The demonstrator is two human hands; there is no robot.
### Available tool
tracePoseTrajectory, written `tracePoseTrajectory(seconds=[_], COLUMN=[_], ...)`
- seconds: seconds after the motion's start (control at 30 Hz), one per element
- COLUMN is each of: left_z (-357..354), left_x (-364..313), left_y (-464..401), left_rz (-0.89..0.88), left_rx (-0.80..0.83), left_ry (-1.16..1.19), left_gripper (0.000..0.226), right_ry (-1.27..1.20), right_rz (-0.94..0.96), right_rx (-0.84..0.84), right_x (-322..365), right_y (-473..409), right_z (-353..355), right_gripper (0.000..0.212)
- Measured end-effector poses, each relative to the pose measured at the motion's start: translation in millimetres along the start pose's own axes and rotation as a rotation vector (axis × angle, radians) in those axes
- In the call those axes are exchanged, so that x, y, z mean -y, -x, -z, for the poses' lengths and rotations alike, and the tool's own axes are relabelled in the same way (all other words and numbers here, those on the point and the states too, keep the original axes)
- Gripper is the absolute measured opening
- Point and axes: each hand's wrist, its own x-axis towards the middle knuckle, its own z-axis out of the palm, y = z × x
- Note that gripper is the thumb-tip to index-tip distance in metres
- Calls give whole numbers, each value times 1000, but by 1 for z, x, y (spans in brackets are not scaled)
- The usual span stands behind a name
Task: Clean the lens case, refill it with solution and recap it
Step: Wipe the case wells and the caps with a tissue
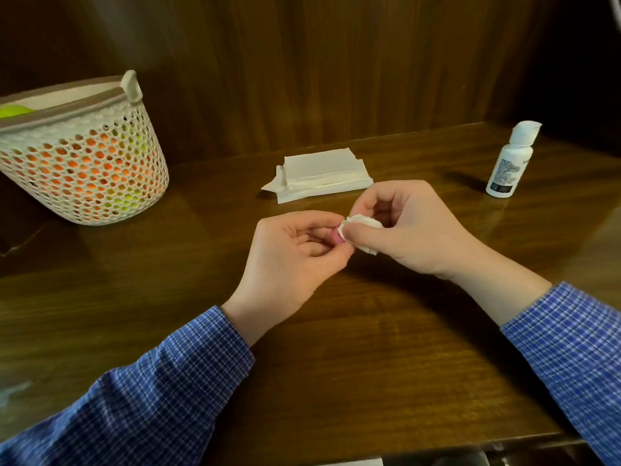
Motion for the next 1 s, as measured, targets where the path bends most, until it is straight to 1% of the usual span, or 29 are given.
tracePoseTrajectory(seconds=[0.17, 0.4, 0.53, 0.6, 0.77, 0.83, 0.9, 1.0], left_z=[1, 1, 3, 4, 2, 3, 5, 7], left_x=[2, 0, -1, -2, -1, 1, 2, 2], left_y=[-1, -1, -3, -3, -2, -2, -3, -6], left_rz=[17, 1, 3, -22, -67, -72, -46, 61], left_rx=[15, 3, 15, 1, -20, -18, -4, 49], left_ry=[46, -27, -1, -26, -93, -108, -81, 46], left_gripper=[39, 35, 36, 36, 31, 31, 31, 27], right_ry=[-24, 11, -78, -89, 49, 61, 85, 148], right_rz=[-40, -29, -97, -101, -29, -9, 10, 87], right_rx=[-93, -121, -134, -136, -157, -169, -172, -176], right_x=[0, 0, -1, -1, 1, 1, 0, 0], right_y=[0, 1, 0, 1, 4, 6, 8, 11], right_z=[-1, -4, -4, -5, -10, -10, -10, -12], right_gripper=[13, 17, 17, 17, 14, 13, 12, 10])
